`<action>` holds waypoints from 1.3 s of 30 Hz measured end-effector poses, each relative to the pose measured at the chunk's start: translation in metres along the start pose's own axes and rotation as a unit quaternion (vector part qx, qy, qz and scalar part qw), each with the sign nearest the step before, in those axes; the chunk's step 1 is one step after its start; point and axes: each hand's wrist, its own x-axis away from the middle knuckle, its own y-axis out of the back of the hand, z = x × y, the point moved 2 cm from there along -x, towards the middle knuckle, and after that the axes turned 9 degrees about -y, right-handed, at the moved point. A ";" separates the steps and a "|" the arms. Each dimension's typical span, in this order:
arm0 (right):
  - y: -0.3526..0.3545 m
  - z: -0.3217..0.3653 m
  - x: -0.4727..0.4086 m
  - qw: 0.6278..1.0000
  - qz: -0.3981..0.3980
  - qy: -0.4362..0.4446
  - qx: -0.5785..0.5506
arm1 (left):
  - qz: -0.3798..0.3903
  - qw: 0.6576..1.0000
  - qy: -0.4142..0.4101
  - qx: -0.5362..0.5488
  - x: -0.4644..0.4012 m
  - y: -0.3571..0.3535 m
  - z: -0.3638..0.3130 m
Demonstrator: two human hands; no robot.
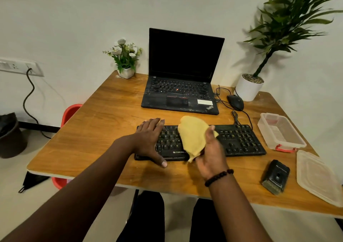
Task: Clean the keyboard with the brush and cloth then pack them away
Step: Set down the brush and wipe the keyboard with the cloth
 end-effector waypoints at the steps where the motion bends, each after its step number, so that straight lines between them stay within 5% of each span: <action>1: 0.002 0.010 -0.006 0.999 -0.005 0.016 -0.030 | 0.008 1.000 0.007 0.013 0.006 0.000 0.005; 3: 0.000 0.028 -0.014 0.998 -0.019 0.061 -0.001 | 0.022 0.999 0.028 0.021 0.018 0.001 0.020; 5: -0.005 0.033 -0.025 0.977 -0.064 0.104 0.172 | 0.033 0.998 0.049 0.028 0.030 0.001 0.038; 7: -0.013 0.023 -0.038 0.898 -0.071 0.135 0.414 | 0.025 0.997 0.056 0.051 0.037 -0.001 0.048; 9: -0.018 -0.006 -0.054 0.769 -0.046 0.145 0.620 | -0.005 0.997 0.049 0.063 0.039 -0.005 0.049; 11: -0.026 -0.034 -0.062 0.655 -0.046 0.184 0.732 | -0.027 0.997 0.046 0.059 0.037 -0.008 0.045; 12: -0.035 -0.044 -0.061 0.637 -0.038 0.192 0.745 | -0.031 0.997 0.047 0.058 0.036 -0.008 0.044; 22: -0.045 -0.087 -0.021 0.567 0.093 0.291 0.765 | -0.021 0.994 0.038 0.096 0.034 -0.010 0.055; 28: -0.060 -0.056 -0.069 0.602 -0.040 0.201 0.772 | -0.048 0.992 0.043 0.106 0.032 -0.015 0.049; 39: -0.098 -0.083 -0.052 0.590 0.087 0.253 0.762 | -0.074 0.983 0.040 0.166 0.031 -0.025 0.057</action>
